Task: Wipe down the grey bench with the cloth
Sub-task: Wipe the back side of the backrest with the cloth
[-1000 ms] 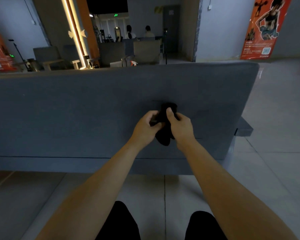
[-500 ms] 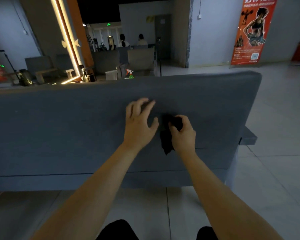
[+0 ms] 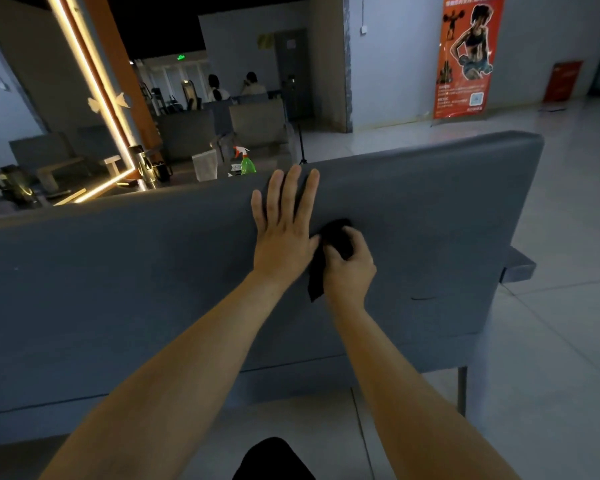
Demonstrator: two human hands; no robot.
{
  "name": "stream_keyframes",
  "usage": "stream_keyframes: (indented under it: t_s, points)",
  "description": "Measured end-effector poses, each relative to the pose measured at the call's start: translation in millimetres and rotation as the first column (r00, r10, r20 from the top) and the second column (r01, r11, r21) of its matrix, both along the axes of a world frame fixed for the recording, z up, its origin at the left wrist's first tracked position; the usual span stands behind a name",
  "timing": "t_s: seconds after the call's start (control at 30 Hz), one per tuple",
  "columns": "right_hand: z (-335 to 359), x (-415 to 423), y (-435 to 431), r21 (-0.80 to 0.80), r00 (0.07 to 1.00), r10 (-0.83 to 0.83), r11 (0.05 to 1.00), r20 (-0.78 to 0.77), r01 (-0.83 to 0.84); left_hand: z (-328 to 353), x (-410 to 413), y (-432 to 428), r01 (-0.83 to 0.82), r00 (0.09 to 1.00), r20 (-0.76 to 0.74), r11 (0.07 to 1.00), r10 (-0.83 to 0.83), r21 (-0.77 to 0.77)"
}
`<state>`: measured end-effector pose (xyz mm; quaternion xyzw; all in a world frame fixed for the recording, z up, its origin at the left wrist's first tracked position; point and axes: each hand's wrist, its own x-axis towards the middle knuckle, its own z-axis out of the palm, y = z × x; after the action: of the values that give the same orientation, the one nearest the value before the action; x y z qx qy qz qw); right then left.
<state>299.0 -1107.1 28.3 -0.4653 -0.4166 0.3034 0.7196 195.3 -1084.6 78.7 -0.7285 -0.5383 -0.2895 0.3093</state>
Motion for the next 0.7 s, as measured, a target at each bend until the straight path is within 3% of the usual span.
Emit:
stream_keyframes:
  t_s: [0.13, 0.23, 0.37, 0.57, 0.7]
  points:
    - [-7.6, 1.0, 1.3, 0.015, 0.99, 0.08, 0.996, 0.118, -0.082, 1.7, -8.3, 6.0, 0.044, 0.998, -0.042, 0.999, -0.045, -0.018]
    - [-20.6, -7.3, -0.6, -0.013, 0.967, 0.033, 0.999, 0.252, -0.03, 1.8, -9.5, 9.3, 0.055, 0.997, -0.048, 0.998, -0.056, -0.013]
    - [-18.0, -12.8, 8.7, 0.1, 0.943, -0.171, 0.984, 0.284, 0.148, 1.5, -11.6, 8.0, 0.067, 0.995, -0.068, 0.998, -0.067, 0.0]
    - [-7.4, -15.9, 6.9, 0.102, 0.961, -0.139, 0.988, 0.24, 0.118, -1.6, -16.3, 8.0, 0.082, 0.992, -0.097, 0.996, -0.077, 0.041]
    - [-0.6, -11.6, 14.6, 0.095, 0.911, -0.199, 0.98, 0.361, 0.176, -1.8, -17.9, 10.7, 0.076, 0.992, -0.104, 0.993, -0.066, 0.092]
